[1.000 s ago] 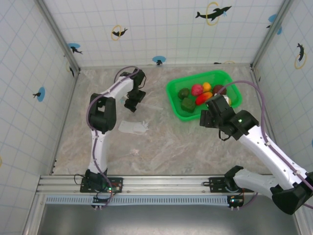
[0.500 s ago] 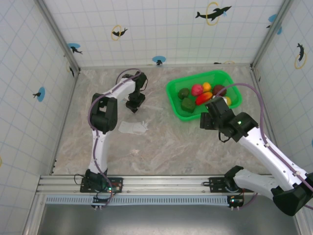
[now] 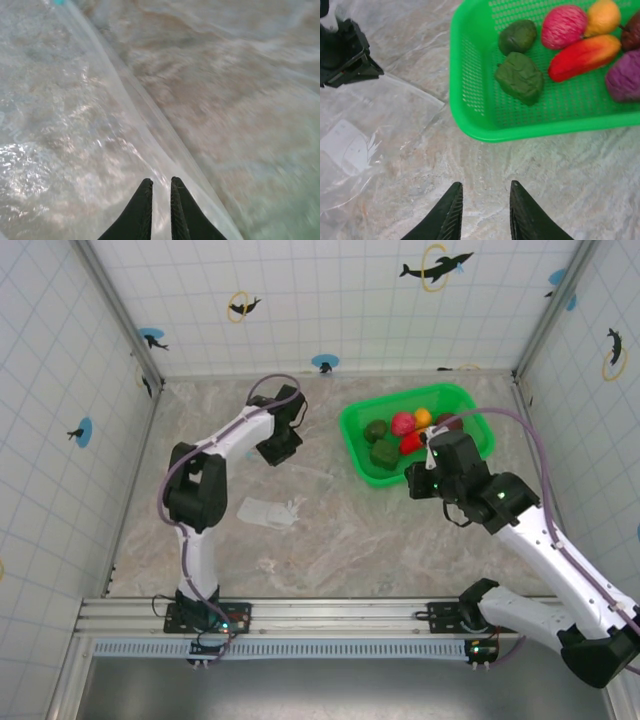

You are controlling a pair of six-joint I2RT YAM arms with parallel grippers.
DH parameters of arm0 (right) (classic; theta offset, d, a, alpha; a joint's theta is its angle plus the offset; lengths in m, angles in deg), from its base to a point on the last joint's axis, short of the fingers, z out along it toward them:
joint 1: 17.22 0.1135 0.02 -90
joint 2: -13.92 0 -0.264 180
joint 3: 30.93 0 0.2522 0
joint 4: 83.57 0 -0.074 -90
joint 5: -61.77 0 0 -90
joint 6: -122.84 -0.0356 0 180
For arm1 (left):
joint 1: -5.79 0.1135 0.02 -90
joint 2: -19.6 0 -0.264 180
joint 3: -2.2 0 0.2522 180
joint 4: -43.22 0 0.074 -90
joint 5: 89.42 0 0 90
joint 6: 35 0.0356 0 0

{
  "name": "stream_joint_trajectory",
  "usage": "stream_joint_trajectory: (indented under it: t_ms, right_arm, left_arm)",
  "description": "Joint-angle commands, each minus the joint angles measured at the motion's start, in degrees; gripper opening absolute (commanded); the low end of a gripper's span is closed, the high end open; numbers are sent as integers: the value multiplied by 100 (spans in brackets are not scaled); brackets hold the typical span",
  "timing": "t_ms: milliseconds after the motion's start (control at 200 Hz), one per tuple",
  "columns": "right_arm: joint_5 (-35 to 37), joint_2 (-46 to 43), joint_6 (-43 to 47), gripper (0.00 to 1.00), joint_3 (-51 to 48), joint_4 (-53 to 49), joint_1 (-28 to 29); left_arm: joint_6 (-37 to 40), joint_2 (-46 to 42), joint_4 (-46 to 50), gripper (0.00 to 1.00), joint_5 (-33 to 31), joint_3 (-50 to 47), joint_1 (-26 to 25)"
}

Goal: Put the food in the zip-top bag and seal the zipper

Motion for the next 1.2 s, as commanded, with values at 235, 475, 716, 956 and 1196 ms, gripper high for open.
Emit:
stream_joint_trajectory:
  t_ms: [235, 475, 716, 956, 1196]
  right_arm:
    - [-617, 283, -79, 42, 74, 571, -149]
    - [-631, 322, -254, 43, -34, 506, -149]
    - [-407, 64, -252, 43, -133, 94, -158]
    - [-446, -55, -369, 45, -233, 21, -165]
    - [-523, -161, -459, 46, -523, 106, -172]
  left_arm:
    - [140, -931, -214, 44, -35, -1187, -114]
    - [-798, -389, -786, 42, 333, -1116, 48]
    - [-1273, 194, -702, 44, 400, -526, 94]
    - [-1315, 533, -498, 49, 283, -180, 121]
    - [-1243, 920, -412, 52, 319, 123, 199]
